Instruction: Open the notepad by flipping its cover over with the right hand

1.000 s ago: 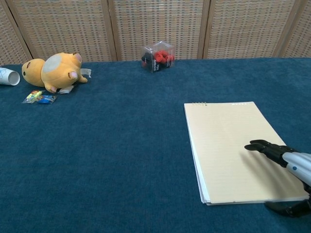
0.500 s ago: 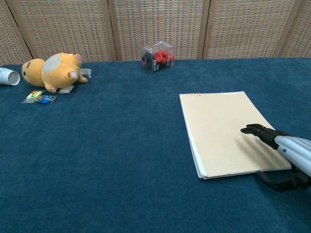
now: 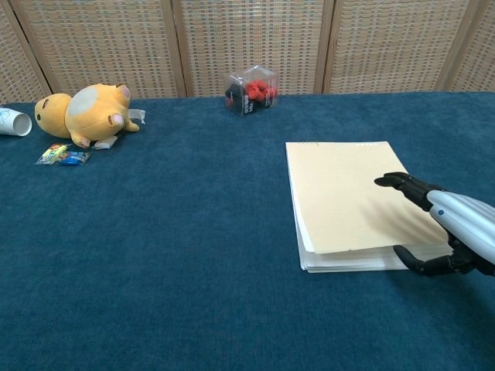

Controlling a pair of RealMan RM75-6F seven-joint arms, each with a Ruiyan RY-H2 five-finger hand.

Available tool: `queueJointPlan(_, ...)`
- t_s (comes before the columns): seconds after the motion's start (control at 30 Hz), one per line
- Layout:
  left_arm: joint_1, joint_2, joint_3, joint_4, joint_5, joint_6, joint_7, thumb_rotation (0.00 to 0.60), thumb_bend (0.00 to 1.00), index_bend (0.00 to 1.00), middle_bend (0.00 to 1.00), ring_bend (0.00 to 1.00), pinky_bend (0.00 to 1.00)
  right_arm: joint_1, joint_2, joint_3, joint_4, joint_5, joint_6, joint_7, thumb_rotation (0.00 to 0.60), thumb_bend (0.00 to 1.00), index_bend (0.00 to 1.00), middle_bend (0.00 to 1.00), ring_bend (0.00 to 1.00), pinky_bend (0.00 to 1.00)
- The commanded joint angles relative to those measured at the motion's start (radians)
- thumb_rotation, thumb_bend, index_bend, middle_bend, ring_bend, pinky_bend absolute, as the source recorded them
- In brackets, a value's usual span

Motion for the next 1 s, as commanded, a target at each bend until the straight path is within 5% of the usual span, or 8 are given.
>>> queueJointPlan(0.03,0.000,0.000,0.000,0.000,0.000,0.000,-0.002,0.600,0.00,0.00,0.00,0.00,0.07,0.005,0.000,0.005,-0.008,0.007,-0.004,-0.004,0.600,0.60,0.05,0.00,0.00,0.00)
queueJointPlan(0.73,-0.003,0.001,-0.002,-0.001,-0.007,-0.006,-0.004,0.600,0.00,0.00,0.00,0.00,0.07,0.076,-0.020,0.079,0.025,0.112,-0.097,-0.084,0.600,0.50,0.07,0.00,0.00,0.00)
queueJointPlan(1.0,-0.004,0.000,-0.002,0.000,-0.011,-0.010,-0.006,0.600,0.00,0.00,0.00,0.00,0.07,0.112,-0.022,0.128,0.034,0.130,-0.083,-0.106,0.600,0.60,0.09,0.00,0.00,0.00)
